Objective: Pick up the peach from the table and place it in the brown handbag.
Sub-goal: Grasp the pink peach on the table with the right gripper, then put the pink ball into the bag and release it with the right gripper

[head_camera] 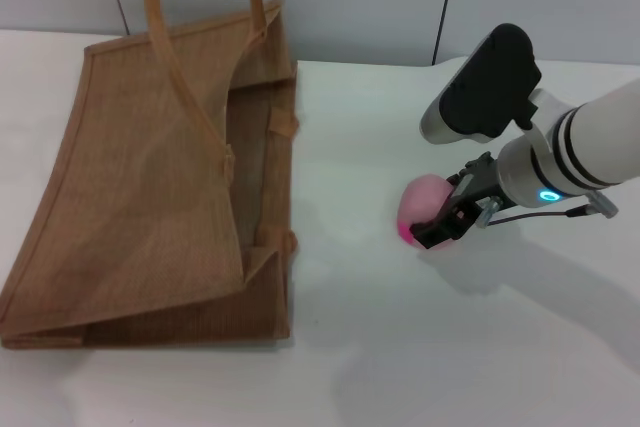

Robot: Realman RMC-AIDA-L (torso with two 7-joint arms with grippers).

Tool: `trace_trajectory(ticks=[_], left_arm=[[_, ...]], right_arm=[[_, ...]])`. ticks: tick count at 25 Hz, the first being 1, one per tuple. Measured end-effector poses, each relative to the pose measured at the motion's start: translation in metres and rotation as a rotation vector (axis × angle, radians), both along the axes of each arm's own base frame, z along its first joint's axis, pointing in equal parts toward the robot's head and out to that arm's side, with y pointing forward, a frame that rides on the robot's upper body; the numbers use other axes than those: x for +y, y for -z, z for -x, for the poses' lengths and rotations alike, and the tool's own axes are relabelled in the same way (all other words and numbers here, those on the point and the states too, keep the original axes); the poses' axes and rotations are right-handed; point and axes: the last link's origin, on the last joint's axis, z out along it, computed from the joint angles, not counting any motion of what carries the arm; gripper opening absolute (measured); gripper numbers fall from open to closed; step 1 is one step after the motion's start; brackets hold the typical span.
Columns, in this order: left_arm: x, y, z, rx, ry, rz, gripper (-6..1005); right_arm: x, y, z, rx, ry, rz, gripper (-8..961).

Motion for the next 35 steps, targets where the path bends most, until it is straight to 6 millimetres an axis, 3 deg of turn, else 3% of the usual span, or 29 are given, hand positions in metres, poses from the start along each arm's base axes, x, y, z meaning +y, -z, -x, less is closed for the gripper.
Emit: trace_trajectory(ticks=[4, 15, 24, 35], left_arm=[[0.000, 0.000, -0.001, 0.002, 0.002, -0.002, 121], [0.000, -0.001, -0.001, 0.000, 0.001, -0.005, 121], [0.001, -0.002, -0.007, -0.001, 0.018, -0.008, 120], [0.001, 0.010, -0.036, 0.029, 0.091, 0.023, 120]], right_arm=[[0.000, 0.001, 0.003, 0.003, 0.001, 0.011, 880], [0.004, -0.001, 0.018, 0.020, -0.004, 0.008, 688], [0.006, -0.002, 0.050, 0.093, -0.105, -0.026, 632], [-0.002, 0.004, 0.100, 0.232, -0.230, -0.005, 574]])
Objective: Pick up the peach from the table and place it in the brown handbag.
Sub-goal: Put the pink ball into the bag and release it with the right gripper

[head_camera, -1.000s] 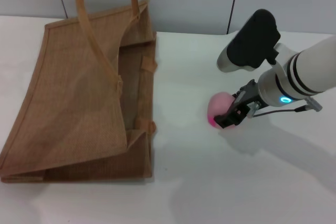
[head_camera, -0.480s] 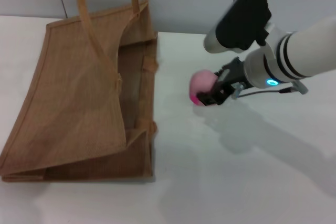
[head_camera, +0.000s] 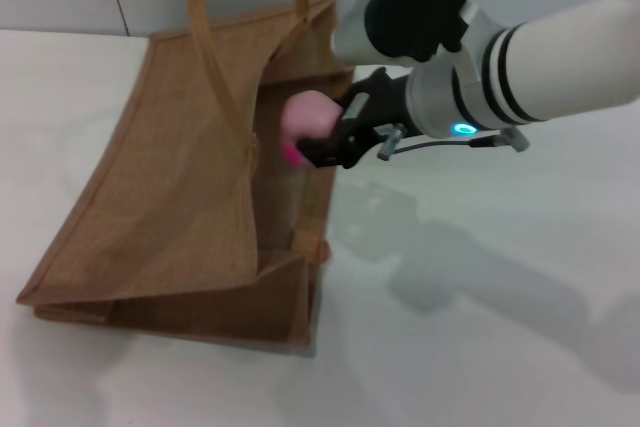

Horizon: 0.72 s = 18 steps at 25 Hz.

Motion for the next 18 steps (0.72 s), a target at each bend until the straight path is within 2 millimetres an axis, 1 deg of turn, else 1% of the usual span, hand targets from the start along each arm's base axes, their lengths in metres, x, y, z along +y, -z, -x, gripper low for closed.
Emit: trace_trajectory(ticks=[4, 7, 8, 12, 15, 18], left_arm=[[0.000, 0.001, -0.001, -0.006, 0.001, 0.004, 120], [0.001, 0.002, 0.003, -0.009, -0.008, 0.008, 120], [0.001, 0.003, 0.003, -0.009, -0.011, 0.009, 120], [0.002, 0.004, 0.004, -0.010, -0.013, 0.012, 120], [0.002, 0.005, 0.000, -0.009, -0.003, 0.016, 120], [0.002, 0.008, -0.004, -0.002, 0.010, 0.021, 120]], right_arm=[[-0.007, 0.002, 0.016, 0.035, -0.043, 0.014, 567], [-0.011, 0.000, 0.027, 0.054, -0.078, 0.016, 568], [-0.016, 0.001, 0.033, 0.061, -0.100, 0.024, 568], [-0.024, 0.007, 0.034, 0.051, -0.121, 0.046, 563], [-0.031, 0.020, 0.031, 0.053, -0.129, 0.079, 553], [-0.034, 0.028, 0.027, 0.060, -0.132, 0.104, 552]])
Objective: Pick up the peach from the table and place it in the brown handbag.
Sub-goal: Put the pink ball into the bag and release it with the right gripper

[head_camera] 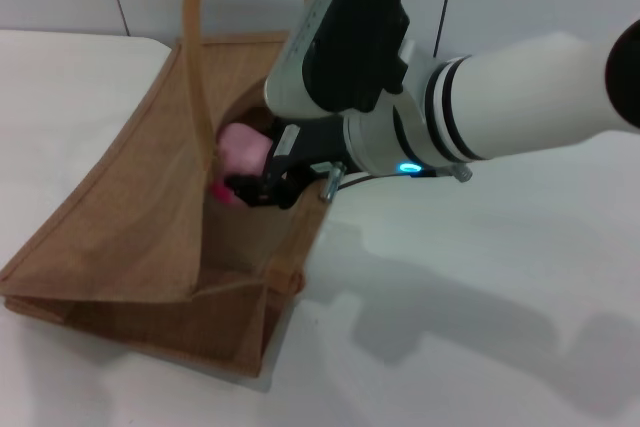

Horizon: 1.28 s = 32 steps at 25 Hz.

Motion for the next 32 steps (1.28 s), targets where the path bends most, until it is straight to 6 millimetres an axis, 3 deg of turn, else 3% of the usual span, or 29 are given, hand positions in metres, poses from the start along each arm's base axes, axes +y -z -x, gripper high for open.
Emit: trace_trajectory(ticks=[6, 32], left_arm=[[0.000, 0.001, 0.002, 0.004, -0.004, -0.005, 120], [-0.004, -0.002, 0.007, 0.006, -0.016, -0.021, 120]], right_arm=[[-0.001, 0.002, 0.001, 0.003, -0.006, 0.003, 551], [0.033, -0.033, 0.000, -0.046, -0.035, -0.169, 545]])
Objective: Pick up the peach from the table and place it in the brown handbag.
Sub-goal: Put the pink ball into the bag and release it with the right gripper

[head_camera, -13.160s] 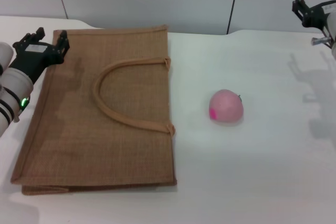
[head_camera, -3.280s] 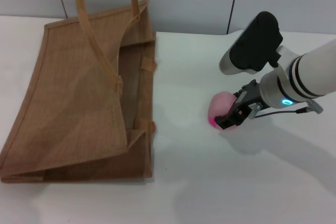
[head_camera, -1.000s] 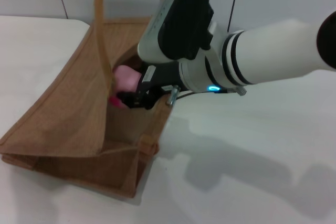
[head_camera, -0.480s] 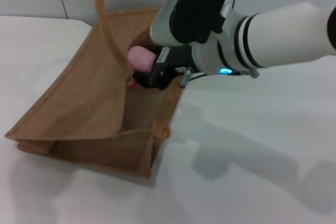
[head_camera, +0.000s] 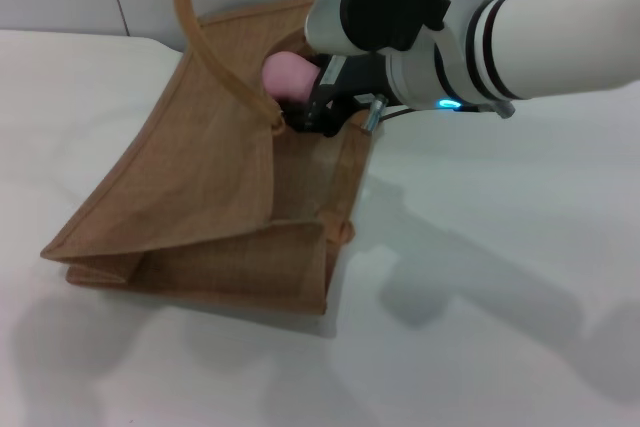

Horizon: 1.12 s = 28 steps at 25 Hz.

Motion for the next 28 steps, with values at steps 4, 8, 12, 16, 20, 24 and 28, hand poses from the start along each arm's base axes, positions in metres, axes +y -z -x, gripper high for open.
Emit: trace_trajectory(ticks=[4, 8, 12, 16, 20, 24, 28], left_arm=[[0.000, -0.001, 0.003, -0.001, -0.008, -0.003, 120], [0.000, -0.001, 0.003, -0.001, -0.009, -0.003, 120], [-0.001, -0.001, 0.001, 0.000, -0.002, -0.002, 120], [-0.001, -0.001, 0.002, 0.000, -0.002, -0.002, 120], [-0.002, 0.000, 0.004, 0.000, -0.009, 0.001, 120], [-0.002, 0.001, 0.005, 0.000, -0.012, 0.006, 120], [-0.002, 0.001, 0.006, 0.001, -0.014, 0.010, 120]], right_arm=[[0.002, -0.002, -0.002, -0.005, 0.005, -0.009, 544], [0.004, -0.001, -0.006, -0.012, 0.013, -0.009, 542], [0.010, 0.001, -0.018, -0.047, 0.028, -0.024, 541], [0.016, -0.001, -0.023, -0.060, 0.036, -0.051, 540], [0.022, -0.006, -0.026, -0.052, 0.048, -0.073, 540], [0.024, -0.008, -0.026, -0.057, 0.043, -0.084, 540], [0.025, -0.011, -0.025, -0.054, 0.043, -0.088, 541]])
